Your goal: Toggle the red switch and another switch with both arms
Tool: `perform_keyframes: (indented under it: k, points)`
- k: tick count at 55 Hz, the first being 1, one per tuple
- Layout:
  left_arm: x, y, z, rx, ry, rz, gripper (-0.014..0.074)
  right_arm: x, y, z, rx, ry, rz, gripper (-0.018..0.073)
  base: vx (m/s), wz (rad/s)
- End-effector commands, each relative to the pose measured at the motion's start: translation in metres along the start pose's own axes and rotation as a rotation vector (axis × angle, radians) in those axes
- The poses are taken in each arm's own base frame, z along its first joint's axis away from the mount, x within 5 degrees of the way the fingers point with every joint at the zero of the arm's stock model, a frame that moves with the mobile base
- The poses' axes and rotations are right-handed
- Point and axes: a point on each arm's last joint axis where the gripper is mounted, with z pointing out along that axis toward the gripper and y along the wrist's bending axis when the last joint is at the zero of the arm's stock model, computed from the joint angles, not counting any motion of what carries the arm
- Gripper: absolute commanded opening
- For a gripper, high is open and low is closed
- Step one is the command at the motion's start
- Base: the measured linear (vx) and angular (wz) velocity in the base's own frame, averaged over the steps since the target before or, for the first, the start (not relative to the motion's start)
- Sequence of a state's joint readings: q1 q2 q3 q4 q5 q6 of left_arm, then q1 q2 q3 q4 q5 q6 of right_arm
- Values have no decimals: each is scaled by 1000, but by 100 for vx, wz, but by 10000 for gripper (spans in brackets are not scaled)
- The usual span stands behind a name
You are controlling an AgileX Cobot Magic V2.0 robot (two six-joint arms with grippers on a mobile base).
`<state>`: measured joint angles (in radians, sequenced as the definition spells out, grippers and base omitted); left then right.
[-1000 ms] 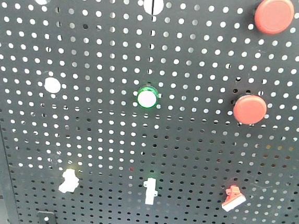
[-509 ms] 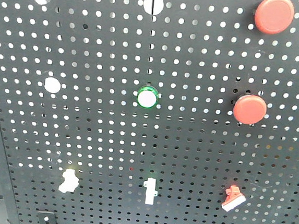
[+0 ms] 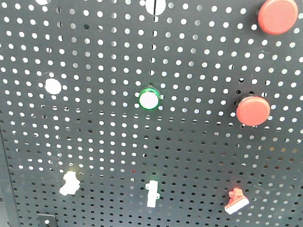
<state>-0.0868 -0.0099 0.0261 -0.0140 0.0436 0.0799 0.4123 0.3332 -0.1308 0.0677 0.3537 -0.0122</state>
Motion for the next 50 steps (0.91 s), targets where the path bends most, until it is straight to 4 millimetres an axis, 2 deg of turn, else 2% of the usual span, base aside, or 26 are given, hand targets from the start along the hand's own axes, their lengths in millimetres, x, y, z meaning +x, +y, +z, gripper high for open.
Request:
perform_keyframes:
  k: [1,10,19,50]
  points:
    - [-2,0,-1,2,-78,-12,3,-2,-10,-1,105,-167,50,-6,0,0]
    - [-2,0,-1,2,-78,-12,3,16,-28,-10,363,-406,145,-6,0,0]
    - [-2,0,-1,2,-77,-12,3,16,-32,-26,543,-527,90,-6,0,0]
    - [-2,0,-1,2,-77,-12,3,17,-32,-26,554,-512,74,-6,0,0]
